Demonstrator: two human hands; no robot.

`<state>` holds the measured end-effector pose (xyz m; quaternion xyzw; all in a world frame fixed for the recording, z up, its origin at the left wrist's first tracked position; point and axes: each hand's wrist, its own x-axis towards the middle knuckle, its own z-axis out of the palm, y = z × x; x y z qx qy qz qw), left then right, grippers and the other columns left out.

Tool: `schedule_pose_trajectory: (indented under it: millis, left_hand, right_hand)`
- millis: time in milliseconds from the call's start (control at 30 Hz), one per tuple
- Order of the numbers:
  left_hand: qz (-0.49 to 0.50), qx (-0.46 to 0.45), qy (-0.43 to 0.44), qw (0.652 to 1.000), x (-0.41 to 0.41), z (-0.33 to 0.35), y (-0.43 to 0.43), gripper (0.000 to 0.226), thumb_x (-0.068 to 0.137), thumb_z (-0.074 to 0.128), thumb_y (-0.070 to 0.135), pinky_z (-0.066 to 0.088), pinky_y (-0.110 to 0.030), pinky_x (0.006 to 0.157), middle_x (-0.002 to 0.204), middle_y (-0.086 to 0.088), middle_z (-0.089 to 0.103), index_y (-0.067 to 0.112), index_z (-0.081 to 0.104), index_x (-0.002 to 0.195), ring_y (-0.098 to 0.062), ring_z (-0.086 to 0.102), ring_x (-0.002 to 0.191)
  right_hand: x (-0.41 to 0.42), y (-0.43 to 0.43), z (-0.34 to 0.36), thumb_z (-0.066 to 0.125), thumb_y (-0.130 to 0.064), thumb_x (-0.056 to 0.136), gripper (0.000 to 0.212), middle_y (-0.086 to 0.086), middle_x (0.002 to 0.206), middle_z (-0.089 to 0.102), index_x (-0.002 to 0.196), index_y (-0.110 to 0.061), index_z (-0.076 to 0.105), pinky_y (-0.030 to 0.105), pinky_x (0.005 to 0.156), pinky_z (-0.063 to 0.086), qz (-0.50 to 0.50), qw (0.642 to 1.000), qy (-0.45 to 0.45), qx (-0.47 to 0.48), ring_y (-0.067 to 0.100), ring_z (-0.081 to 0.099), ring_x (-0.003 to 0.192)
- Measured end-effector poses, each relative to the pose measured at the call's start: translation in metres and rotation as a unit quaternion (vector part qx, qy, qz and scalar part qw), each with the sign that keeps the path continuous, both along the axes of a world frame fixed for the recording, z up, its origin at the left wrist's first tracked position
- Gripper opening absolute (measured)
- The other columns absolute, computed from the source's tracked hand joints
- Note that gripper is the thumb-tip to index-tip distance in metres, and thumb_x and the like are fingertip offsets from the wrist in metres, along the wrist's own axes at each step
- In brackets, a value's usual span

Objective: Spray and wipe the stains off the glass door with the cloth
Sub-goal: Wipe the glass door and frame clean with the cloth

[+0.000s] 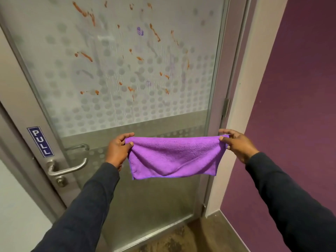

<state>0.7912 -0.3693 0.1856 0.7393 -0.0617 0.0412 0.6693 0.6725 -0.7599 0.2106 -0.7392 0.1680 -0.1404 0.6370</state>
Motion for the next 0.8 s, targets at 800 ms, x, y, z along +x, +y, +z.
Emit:
schedule_pose_trajectory:
  millis: [800]
  left_hand:
    - [-0.012,-0.012,0.086,0.996,-0.018,0.056,-0.018,0.025,0.096,0.061,0.014,0.052,-0.025,0.04,0.06,-0.008,0.057,0.011,0.056,0.071,-0.011,0.055,0.042]
  right_hand:
    - [0.063,0.167,0.037,0.07,-0.029,0.093,0.013,-0.001,0.081,0.069,0.084,-0.021,0.065,0.033,0.073,0.051,0.025,0.98,-0.101,-0.167,0.013,0.059,0.073]
